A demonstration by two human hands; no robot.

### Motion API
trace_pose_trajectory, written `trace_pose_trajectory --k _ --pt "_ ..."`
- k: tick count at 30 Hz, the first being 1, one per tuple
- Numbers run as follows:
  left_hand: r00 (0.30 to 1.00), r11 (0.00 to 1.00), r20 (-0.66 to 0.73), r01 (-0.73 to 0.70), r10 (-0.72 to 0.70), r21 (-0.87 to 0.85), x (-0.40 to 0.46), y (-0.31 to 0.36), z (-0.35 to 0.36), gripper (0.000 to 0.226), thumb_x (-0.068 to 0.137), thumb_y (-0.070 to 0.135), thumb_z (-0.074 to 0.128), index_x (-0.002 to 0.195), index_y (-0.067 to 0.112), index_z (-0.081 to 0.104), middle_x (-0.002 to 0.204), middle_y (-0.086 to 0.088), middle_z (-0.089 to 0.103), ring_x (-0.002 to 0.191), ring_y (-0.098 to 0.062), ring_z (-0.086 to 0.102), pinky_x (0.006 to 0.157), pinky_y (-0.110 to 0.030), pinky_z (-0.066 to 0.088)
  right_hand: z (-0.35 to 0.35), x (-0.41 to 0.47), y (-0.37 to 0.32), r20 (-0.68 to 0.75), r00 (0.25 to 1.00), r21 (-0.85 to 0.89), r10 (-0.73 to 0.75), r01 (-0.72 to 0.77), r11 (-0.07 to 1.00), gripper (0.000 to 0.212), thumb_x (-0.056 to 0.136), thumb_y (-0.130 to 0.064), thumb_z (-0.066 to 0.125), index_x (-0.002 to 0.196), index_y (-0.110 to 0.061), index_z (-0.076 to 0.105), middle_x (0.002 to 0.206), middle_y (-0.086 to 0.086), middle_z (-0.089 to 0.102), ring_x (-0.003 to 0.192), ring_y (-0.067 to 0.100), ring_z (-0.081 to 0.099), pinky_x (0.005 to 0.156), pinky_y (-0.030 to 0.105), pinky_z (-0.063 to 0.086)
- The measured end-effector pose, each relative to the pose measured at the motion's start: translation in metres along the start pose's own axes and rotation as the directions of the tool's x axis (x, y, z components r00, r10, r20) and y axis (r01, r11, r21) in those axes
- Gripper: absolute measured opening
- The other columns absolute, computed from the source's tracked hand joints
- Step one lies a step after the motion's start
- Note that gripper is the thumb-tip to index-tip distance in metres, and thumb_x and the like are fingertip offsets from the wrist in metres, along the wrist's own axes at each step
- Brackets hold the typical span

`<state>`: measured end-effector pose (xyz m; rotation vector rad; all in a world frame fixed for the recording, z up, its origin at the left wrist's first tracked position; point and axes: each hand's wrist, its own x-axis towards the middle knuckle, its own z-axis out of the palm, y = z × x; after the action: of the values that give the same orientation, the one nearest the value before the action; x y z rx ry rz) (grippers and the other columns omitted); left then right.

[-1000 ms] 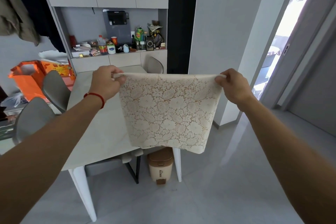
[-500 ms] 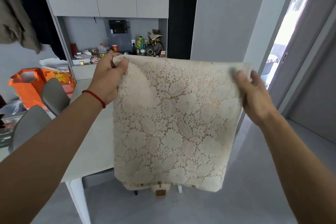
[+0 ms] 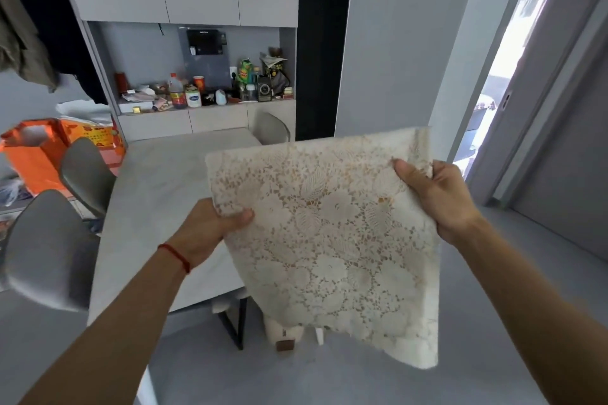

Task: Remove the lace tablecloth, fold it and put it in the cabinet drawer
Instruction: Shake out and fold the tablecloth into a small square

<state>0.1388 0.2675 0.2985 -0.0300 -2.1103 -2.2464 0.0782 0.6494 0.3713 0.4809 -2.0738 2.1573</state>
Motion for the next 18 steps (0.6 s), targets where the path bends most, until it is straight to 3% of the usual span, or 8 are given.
trace_pose_trajectory --k 3,6,7,9,12,15,18 --pt "0.996 0.994 -0.074 0.037 -0.044 -0.100 0.008 0.001 0.002 0.083 0.049 0.039 0.101 0.119 0.004 0.073 0.122 -0.013 0.075 0.111 -0.033 0.073 0.086 -0.048 0.062 -0.012 0.018 -0.005 -0.003 0.999 -0.014 0.033 -0.033 0.999 0.033 0.092 -0.044 0.078 0.099 -0.013 0.085 0.106 0.013 0.082 0.096 0.034 0.080 0.072 0.041 0.067" --pt "0.994 0.986 -0.072 0.068 -0.079 -0.151 0.020 0.025 -0.001 0.056 0.063 0.025 0.091 0.112 0.004 0.074 0.115 -0.013 0.078 0.102 -0.030 0.076 0.072 -0.039 0.064 -0.033 0.014 0.013 0.223 0.960 0.237 0.172 -0.224 0.945 0.056 0.100 -0.065 0.053 0.123 -0.019 0.078 0.128 0.008 0.076 0.117 0.027 0.074 0.084 0.037 0.064" --pt "0.991 0.983 -0.075 0.095 -0.107 -0.156 0.025 0.030 -0.002 0.050 0.064 0.020 0.088 0.109 0.003 0.074 0.112 -0.013 0.078 0.097 -0.029 0.077 0.068 -0.037 0.064 -0.033 0.003 0.033 0.263 0.938 0.236 0.225 -0.289 0.928 0.055 0.103 -0.061 0.049 0.127 -0.019 0.076 0.129 0.007 0.076 0.119 0.026 0.073 0.085 0.036 0.063" --pt "0.983 0.979 -0.082 0.152 -0.164 -0.136 0.032 0.035 -0.005 0.042 0.066 0.013 0.084 0.105 0.001 0.075 0.110 -0.016 0.078 0.090 -0.026 0.079 0.065 -0.035 0.064 -0.025 -0.021 0.075 0.221 0.919 0.159 0.325 -0.363 0.918 0.051 0.099 -0.043 0.065 0.130 -0.003 0.071 0.128 0.015 0.075 0.118 0.034 0.073 0.085 0.038 0.064" --pt "0.985 0.973 0.045 0.170 -0.165 -0.159 0.030 0.025 -0.023 0.033 0.074 0.020 0.084 0.102 0.004 0.080 0.121 -0.018 0.074 0.100 -0.025 0.077 0.075 -0.033 0.063 -0.015 -0.037 0.107 0.067 0.937 0.188 0.342 -0.348 0.918 0.042 0.094 -0.029 0.073 0.117 0.005 0.073 0.120 0.026 0.075 0.107 0.041 0.076 0.079 0.042 0.065" --pt "0.925 0.932 0.265 0.322 -0.272 -0.166 0.008 -0.019 -0.024 0.050 0.077 0.021 0.088 0.121 0.005 0.073 0.130 -0.020 0.070 0.116 -0.035 0.070 0.090 -0.043 0.060 -0.017 -0.028 0.100 0.030 0.913 0.274 0.407 -0.399 0.875 0.038 0.097 -0.028 0.071 0.115 0.005 0.073 0.112 0.024 0.078 0.099 0.037 0.079 0.072 0.041 0.066" --pt "0.907 0.918 0.219 0.386 -0.360 -0.091 -0.010 -0.058 -0.005 0.045 0.083 0.003 0.078 0.126 -0.003 0.067 0.133 -0.027 0.066 0.114 -0.038 0.070 0.091 -0.045 0.060 -0.029 -0.016 0.088 0.126 0.859 0.309 0.496 -0.509 0.804 0.036 0.100 -0.023 0.067 0.119 0.006 0.073 0.113 0.021 0.079 0.099 0.033 0.080 0.072 0.039 0.065"
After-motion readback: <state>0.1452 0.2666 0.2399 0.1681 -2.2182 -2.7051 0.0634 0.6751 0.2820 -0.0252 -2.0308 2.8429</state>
